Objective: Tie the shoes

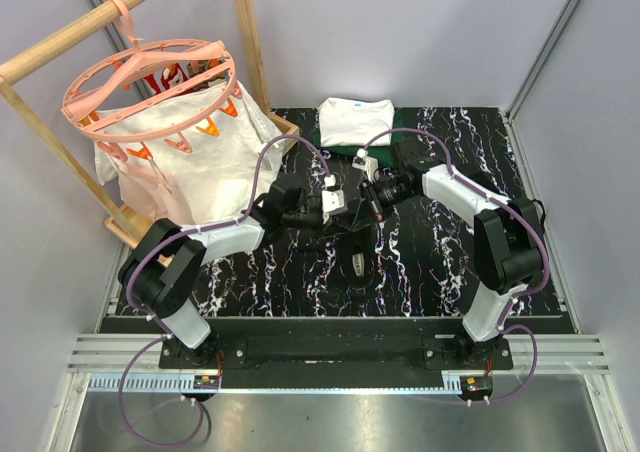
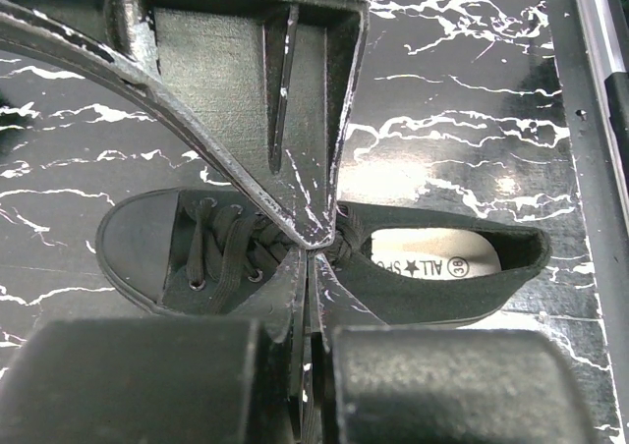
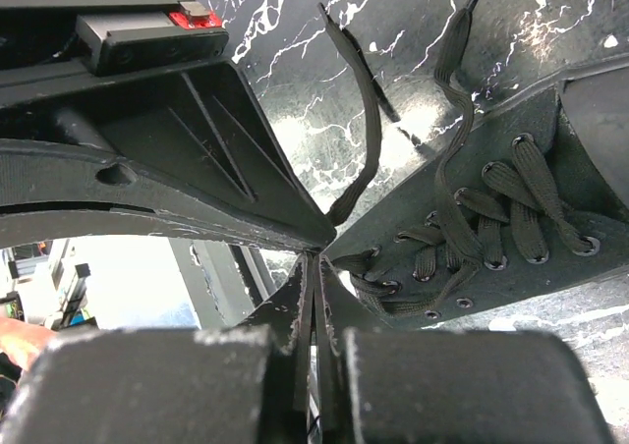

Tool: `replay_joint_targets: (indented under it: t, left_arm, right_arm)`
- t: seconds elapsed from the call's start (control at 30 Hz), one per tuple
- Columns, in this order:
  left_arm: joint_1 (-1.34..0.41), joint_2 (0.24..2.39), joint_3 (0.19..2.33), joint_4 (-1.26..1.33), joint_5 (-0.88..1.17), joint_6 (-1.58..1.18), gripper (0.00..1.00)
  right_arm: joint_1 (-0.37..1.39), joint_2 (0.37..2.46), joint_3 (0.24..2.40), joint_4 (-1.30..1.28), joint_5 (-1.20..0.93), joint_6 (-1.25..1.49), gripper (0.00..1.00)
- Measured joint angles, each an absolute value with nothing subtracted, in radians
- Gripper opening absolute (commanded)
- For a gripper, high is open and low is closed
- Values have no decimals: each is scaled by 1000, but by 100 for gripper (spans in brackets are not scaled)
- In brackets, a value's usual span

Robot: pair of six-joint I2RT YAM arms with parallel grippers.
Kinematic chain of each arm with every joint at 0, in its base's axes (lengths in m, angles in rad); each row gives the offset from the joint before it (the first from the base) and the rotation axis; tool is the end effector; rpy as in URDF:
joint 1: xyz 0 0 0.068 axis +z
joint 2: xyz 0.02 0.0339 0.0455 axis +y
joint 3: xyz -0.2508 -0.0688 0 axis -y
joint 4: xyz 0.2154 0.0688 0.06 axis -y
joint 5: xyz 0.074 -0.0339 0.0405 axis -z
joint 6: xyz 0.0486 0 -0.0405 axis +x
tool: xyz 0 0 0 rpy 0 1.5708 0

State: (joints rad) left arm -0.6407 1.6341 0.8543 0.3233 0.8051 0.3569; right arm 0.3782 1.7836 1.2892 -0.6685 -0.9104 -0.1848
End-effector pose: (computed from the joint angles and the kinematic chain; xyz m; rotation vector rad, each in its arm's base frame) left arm 0.2419 -0.2241 0.2075 1.3831 1.4607 -0.9909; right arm 0.2946 0.1583 0.2140 -0.9533 2.3703 1.2892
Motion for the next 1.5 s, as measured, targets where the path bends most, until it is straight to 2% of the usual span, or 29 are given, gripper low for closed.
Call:
replay_joint_targets:
  t: [0.2, 0.27, 0.33, 0.37, 0.4, 0.47, 0.5, 0.6, 0.73, 1.23, 1.37, 1.43, 1.5]
  left_arm:
    - [-638, 1634, 854, 294, 806, 364, 12]
    - [-634, 1634, 854, 282, 807, 367, 9]
    - [-628, 1634, 854, 273, 807, 369, 0]
    - [-625, 1634, 854, 271, 807, 370, 0]
    - [-623, 1634, 854, 270, 806, 370, 0]
    - [-620, 1634, 855, 270, 807, 369, 0]
    - [-619, 1634, 855, 270, 807, 368, 0]
    - [-619, 1634, 857, 270, 807, 362, 0]
    - [-619, 1634, 858, 271, 808, 361, 0]
    - [-619, 1660, 884, 269, 820, 361, 0]
    - [-619, 1668, 894, 261, 821, 361, 0]
    - [-619, 1673, 900, 256, 822, 362, 0]
    - [-619, 1677, 906, 248, 824, 364, 0]
  right_arm:
    - [379, 1783, 1267, -655, -898, -199, 0]
    - [379, 1783, 1256, -652, -889, -206, 0]
    - [379, 1782, 1250, -650, -880, -211, 0]
    - [379, 1781, 1246, -650, -876, -214, 0]
    - [379, 1779, 1246, -651, -876, -216, 21]
    - [379, 1776, 1245, -651, -878, -222, 36]
    - [379, 1775, 1245, -649, -879, -226, 46]
    - [379, 1770, 1240, -645, -881, -245, 57]
    - [379, 1769, 1239, -636, -881, -263, 57]
    - [385, 1788, 1240, -609, -884, -304, 41]
    - [385, 1803, 1248, -606, -885, -307, 29]
    - [385, 1808, 1252, -604, -885, -306, 31]
    - [385, 1811, 1253, -602, -885, -307, 39]
